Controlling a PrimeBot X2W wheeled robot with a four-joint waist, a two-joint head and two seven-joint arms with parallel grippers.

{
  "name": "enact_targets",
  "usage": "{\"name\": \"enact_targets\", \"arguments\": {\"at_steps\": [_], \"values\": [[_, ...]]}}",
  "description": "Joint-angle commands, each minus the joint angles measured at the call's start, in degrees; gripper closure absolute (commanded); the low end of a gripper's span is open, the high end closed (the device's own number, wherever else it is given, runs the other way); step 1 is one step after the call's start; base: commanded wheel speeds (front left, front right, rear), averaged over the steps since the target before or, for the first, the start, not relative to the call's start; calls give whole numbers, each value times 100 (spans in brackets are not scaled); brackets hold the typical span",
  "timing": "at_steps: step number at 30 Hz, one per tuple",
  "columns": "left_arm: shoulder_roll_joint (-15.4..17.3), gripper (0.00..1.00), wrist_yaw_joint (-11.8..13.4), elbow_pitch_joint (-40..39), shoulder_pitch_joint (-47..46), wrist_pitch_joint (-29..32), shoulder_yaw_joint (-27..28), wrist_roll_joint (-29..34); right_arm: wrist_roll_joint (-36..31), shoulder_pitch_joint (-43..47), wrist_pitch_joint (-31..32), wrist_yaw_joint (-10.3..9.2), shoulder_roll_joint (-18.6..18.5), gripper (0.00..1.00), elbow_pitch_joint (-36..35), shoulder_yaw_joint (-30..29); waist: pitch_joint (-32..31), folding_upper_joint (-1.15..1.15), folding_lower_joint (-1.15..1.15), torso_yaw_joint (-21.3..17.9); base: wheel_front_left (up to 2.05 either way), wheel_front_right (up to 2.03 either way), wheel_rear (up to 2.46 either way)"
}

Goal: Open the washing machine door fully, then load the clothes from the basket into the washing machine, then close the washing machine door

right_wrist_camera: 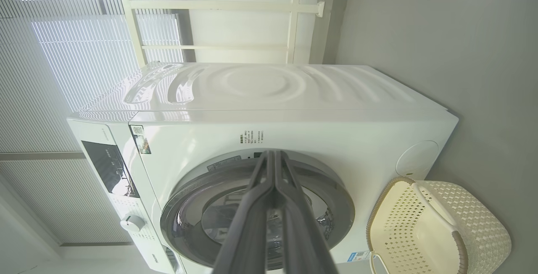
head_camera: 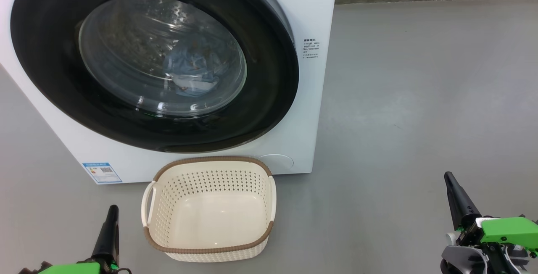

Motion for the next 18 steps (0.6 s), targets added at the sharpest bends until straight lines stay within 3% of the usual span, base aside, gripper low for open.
{"name": "enact_targets", "arguments": {"at_steps": [1, 18], "values": [[49, 100, -4, -186, -256, 36, 189, -39, 14, -234, -16, 10, -109, 100, -171, 129, 0, 0, 0, 0, 0, 0, 0], [49, 100, -4, -186, -256, 36, 189, -39, 31, -232, -32, 10, -124, 100, -173, 149, 0, 0, 0, 0, 0, 0, 0]]}}
